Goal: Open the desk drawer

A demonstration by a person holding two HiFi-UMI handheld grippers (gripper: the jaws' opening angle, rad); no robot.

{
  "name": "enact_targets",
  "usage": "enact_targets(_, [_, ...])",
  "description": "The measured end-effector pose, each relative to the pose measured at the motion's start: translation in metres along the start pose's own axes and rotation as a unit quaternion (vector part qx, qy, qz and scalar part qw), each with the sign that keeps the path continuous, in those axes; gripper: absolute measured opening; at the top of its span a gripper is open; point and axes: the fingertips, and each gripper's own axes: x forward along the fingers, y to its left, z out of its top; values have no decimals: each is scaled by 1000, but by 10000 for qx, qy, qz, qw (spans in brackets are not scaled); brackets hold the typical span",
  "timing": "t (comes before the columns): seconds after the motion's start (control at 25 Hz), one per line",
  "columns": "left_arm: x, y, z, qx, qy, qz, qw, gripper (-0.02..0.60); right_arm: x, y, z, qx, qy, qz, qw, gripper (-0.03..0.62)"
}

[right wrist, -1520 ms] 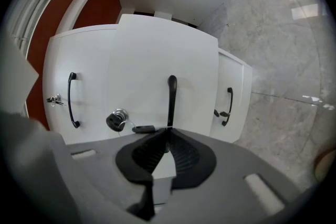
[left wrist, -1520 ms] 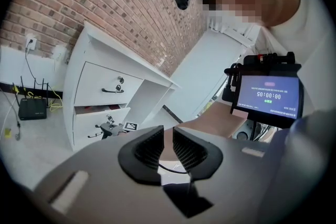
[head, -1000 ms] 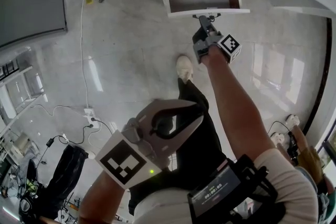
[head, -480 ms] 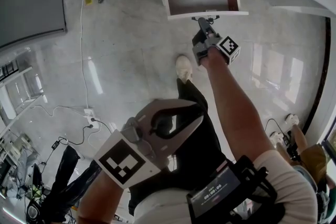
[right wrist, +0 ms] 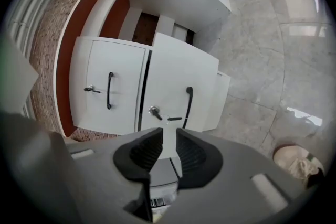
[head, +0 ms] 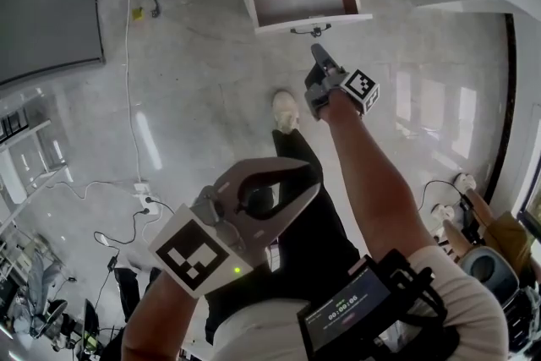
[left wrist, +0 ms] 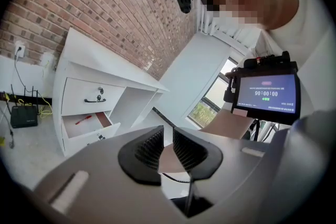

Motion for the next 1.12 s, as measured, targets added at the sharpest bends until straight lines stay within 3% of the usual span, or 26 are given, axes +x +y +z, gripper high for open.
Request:
enact_targets(0.24, [-26, -52, 24, 238, -37, -89, 9997, 58, -52, 50, -11, -282, 228, -90, 9993, 64])
enact_targets(0.56, [-78, -118, 60, 362, -3, -199, 9991, 49, -119, 152, -47, -1039, 878, 95, 9907, 64])
enact_targets(0.76, [-100, -161, 74, 410, -63, -212, 9989, 5, -164, 212, -69, -1606, 1269, 182, 9787, 44])
enact_targets(0.88, [-115, -186, 79, 409, -44, -234, 9989, 5, -188, 252, -85, -1906, 1444, 315, 9705, 3])
enact_targets(1.12, [-134, -237, 94, 377, -106, -142, 9991, 5, -260, 322, -124, -2471, 1885, 493, 9492, 2])
